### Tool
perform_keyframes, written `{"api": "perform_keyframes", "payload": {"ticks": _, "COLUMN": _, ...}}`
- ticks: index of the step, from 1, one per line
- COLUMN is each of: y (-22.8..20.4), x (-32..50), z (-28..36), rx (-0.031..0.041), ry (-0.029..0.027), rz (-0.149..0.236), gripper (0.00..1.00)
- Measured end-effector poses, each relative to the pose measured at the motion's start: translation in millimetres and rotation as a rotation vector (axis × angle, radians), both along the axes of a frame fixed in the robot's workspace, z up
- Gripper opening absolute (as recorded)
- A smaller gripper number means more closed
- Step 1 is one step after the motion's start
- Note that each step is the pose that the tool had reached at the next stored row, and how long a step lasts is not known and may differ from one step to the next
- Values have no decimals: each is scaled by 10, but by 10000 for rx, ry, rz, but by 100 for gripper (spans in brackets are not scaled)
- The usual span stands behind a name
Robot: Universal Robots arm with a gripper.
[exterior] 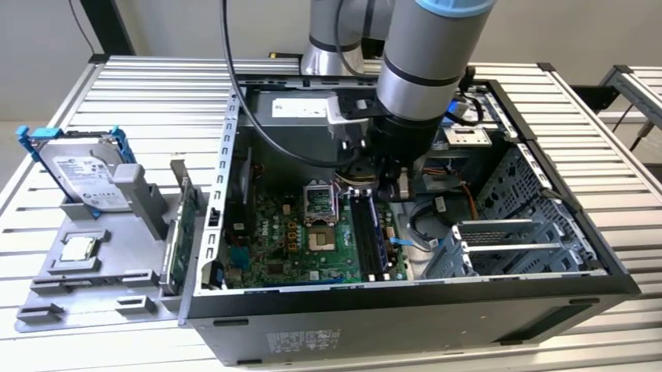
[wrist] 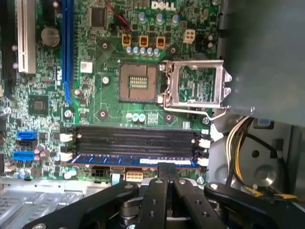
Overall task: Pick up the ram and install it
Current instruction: 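Press down the ram until it locks into place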
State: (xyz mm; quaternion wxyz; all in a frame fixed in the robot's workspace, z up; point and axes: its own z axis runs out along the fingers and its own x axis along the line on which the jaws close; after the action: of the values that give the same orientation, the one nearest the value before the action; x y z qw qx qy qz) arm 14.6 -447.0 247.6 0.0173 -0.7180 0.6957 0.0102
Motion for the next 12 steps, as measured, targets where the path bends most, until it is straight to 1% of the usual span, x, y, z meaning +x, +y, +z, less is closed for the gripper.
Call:
{"api": "perform_keyframes", "payload": {"ticks": 4, "y": -67, "x": 9, "z": -16, "rx": -1, "ry": 2, "rz": -62, "gripper": 0}}
{"api": "perform_keyframes", "payload": {"ticks": 8, "y": -131, "x": 9, "z": -50, "rx": 0, "ry": 0, "rz": -165, "gripper": 0}}
{"api": "perform_keyframes", "payload": {"ticks": 11, "y": -134, "x": 9, "z": -57, "rx": -5, "ry": 8, "rz": -170, "gripper": 0}}
{"api": "perform_keyframes", "payload": {"ticks": 12, "y": -136, "x": 9, "z": -73, "rx": -5, "ry": 7, "rz": -172, "gripper": 0}}
